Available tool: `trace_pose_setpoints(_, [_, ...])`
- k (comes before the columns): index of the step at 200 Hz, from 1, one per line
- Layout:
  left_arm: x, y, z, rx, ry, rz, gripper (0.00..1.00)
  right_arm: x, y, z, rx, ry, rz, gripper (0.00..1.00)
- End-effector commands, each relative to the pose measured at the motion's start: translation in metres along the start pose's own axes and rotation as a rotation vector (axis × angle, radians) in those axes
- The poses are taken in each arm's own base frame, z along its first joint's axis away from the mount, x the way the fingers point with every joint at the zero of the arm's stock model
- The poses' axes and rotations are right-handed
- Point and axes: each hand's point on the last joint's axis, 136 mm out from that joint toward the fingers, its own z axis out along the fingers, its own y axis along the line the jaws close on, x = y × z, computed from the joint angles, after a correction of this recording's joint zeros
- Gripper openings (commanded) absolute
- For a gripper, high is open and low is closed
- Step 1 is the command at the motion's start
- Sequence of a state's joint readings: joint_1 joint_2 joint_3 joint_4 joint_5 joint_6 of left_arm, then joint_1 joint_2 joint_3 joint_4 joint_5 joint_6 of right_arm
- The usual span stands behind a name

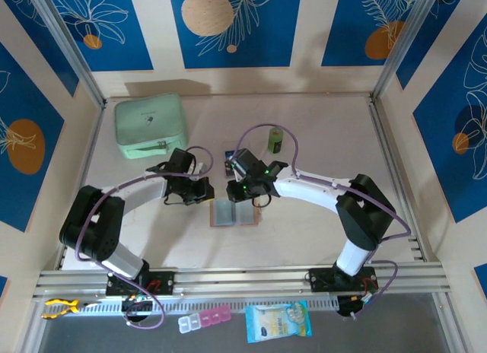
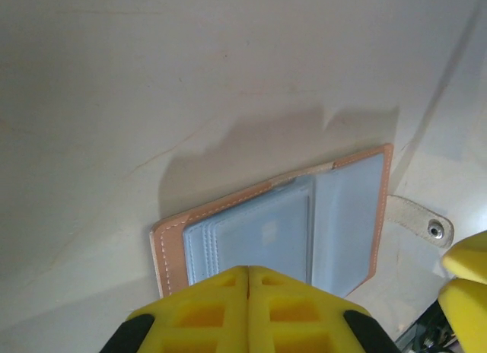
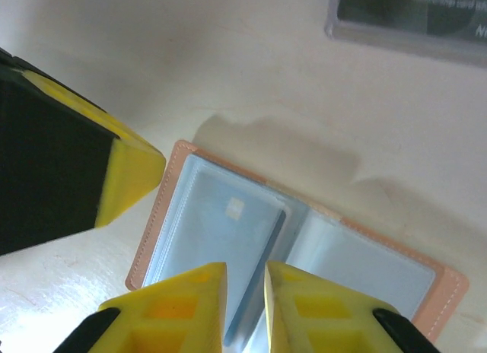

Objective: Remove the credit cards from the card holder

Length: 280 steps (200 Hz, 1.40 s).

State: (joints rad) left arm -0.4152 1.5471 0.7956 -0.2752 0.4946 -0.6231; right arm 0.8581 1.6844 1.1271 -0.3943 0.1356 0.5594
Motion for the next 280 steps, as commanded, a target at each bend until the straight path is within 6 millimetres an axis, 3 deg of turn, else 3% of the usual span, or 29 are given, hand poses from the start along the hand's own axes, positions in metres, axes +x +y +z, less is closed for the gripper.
trace_pose_setpoints(1, [0.008,-0.001,-0.002,0.057,-0.008,-0.052,0.07,0.009,0.014,-0.005,-0.094,0.005,0.103,0.21])
trace_pose_setpoints(47, [0.03,0.018,0.001,0.025,0.009,-0.089,0.06,0.036,0.016,0.012,-0.156,0.143,0.254,0.21])
trace_pose_setpoints(68, [0.036,0.017,0.004,0.052,0.026,-0.096,0.06,0.044,0.019,0.018,-0.165,0.189,0.286,0.25])
trace_pose_setpoints(111, [0.035,0.012,0.006,0.073,0.029,-0.099,0.05,0.042,0.027,0.028,-0.221,0.218,0.319,0.36])
trace_pose_setpoints(130, [0.036,0.014,0.009,0.073,0.041,-0.099,0.04,0.039,0.031,0.032,-0.242,0.219,0.316,0.36])
trace_pose_setpoints(166, [0.045,0.035,0.017,-0.016,0.079,-0.13,0.03,0.04,0.029,0.043,-0.229,0.247,0.329,0.35])
trace_pose_setpoints(231, [0.057,0.057,0.019,-0.117,0.123,-0.15,0.02,0.052,0.009,0.051,-0.117,0.279,0.358,0.32])
trace_pose_setpoints(280, [0.055,0.059,0.019,-0.13,0.118,-0.143,0.03,0.056,-0.01,0.038,-0.026,0.257,0.349,0.32])
